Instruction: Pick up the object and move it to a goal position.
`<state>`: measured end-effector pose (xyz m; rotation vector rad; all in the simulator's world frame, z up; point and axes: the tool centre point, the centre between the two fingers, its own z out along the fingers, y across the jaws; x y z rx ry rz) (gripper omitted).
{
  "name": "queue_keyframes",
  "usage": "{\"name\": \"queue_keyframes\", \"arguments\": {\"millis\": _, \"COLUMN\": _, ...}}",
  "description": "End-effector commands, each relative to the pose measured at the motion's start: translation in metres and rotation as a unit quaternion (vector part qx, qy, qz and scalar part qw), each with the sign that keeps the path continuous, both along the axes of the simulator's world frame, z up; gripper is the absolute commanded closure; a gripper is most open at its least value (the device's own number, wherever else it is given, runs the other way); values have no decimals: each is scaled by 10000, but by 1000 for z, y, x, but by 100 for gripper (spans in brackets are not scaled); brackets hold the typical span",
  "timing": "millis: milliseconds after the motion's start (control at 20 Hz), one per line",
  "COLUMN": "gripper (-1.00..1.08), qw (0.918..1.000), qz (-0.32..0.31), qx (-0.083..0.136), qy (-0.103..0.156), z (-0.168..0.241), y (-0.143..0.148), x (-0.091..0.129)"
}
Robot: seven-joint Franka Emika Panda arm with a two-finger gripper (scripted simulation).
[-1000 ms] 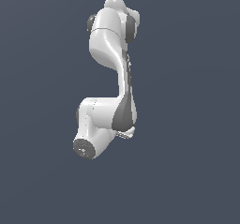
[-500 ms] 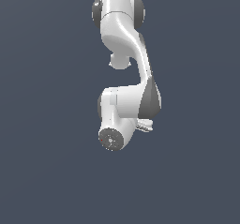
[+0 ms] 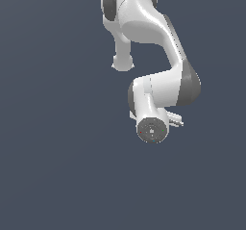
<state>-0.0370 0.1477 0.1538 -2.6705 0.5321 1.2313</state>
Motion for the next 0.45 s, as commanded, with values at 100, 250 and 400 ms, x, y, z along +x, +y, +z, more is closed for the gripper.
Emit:
{"name": "queue_keyframes", "arguments": {"millis": 100, "gripper": 108, "qw": 10000, "qz": -3, "qx": 2, "qy": -6, "z": 15, "y": 32, "x": -4}}
{"name": "queue_keyframes", "arguments": {"millis": 250, "gripper": 108, "qw": 10000, "qz": -5, "qx": 5, "qy": -10, "z": 20, "y": 43, "x": -5}}
{"name": "queue_keyframes", "arguments": {"millis": 400, "gripper": 108, "qw": 10000, "qz": -7, "qx": 6, "qy": -13, "z": 21, "y": 47, "x": -5}}
